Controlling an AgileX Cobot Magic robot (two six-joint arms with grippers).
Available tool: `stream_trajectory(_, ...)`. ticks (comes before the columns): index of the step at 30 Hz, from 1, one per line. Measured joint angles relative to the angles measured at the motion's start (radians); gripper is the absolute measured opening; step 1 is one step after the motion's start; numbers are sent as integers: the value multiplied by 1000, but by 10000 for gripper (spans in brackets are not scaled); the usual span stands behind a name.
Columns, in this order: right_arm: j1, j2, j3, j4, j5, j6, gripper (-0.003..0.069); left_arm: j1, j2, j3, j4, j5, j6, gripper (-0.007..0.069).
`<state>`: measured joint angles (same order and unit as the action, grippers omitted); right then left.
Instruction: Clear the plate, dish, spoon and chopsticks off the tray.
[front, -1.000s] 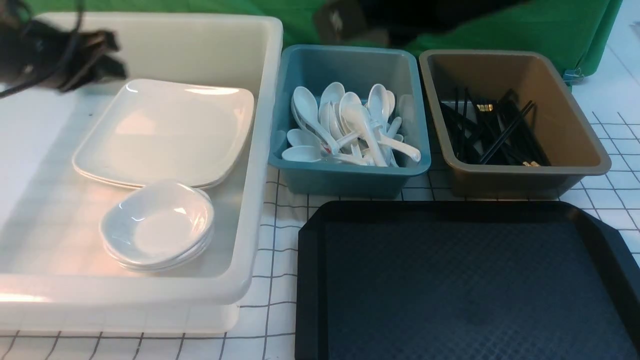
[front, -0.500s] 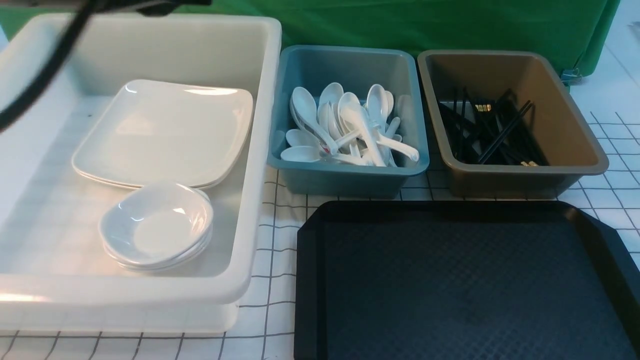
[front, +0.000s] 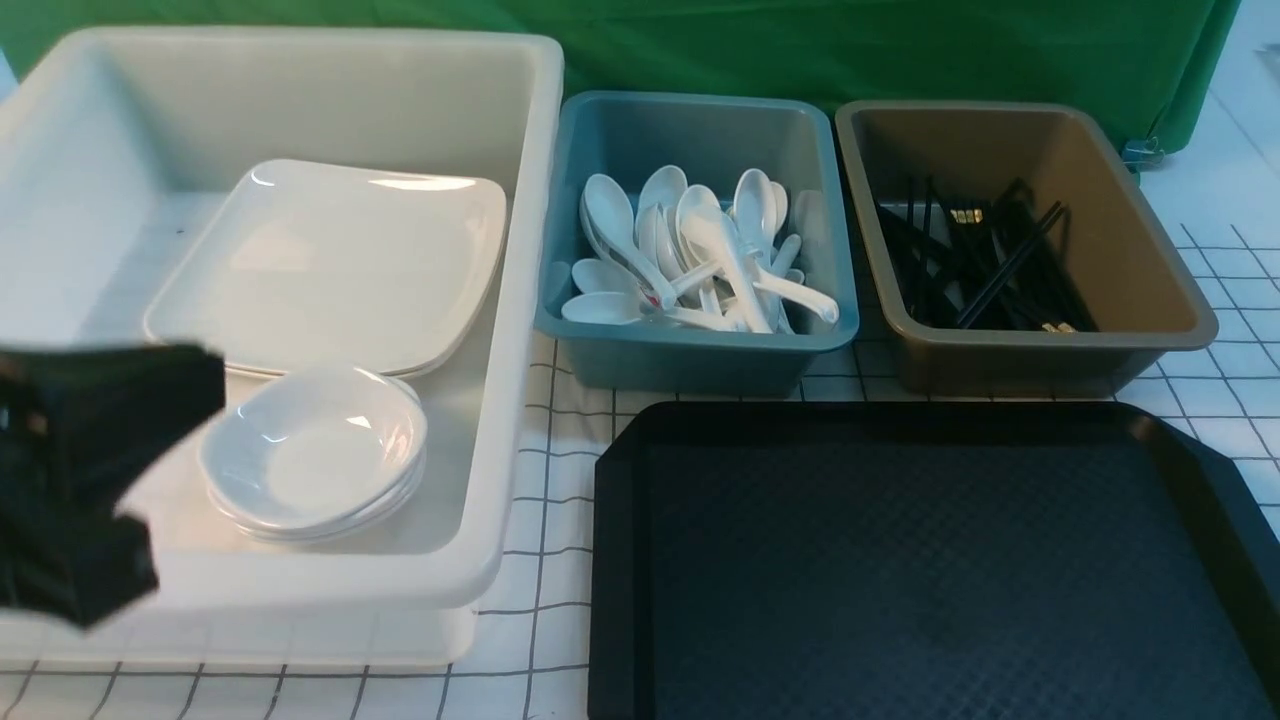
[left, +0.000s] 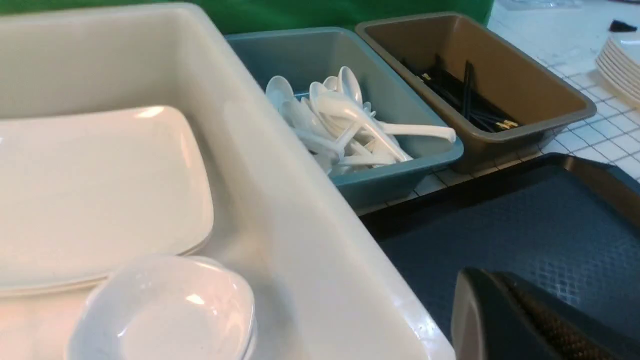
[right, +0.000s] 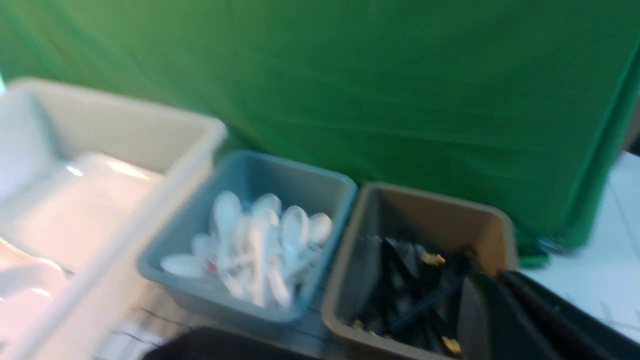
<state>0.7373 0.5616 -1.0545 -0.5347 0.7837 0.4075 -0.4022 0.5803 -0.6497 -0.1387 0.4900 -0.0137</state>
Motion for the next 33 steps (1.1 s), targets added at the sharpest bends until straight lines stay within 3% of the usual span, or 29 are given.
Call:
stream_trajectory(2, 0, -161, 207, -1, -219, 54, 19, 0, -68, 135, 2, -132, -43, -11)
stream_trajectory(6, 0, -339, 454, 0, -474, 72, 19, 0, -114, 266, -31, -322, -51, -8)
stream_trajectory(10, 0, -435, 590, 0, -637, 82, 28, 0, -115, 332, -44, -420, -51, -3)
stream_trajectory(23, 0, -461, 626, -3, -693, 87, 73, 0, -115, 351, -27, -461, -51, -1)
stream_trajectory(33, 0, -461, 627, -4, -693, 87, 102, 0, -115, 351, 64, -460, -51, 0)
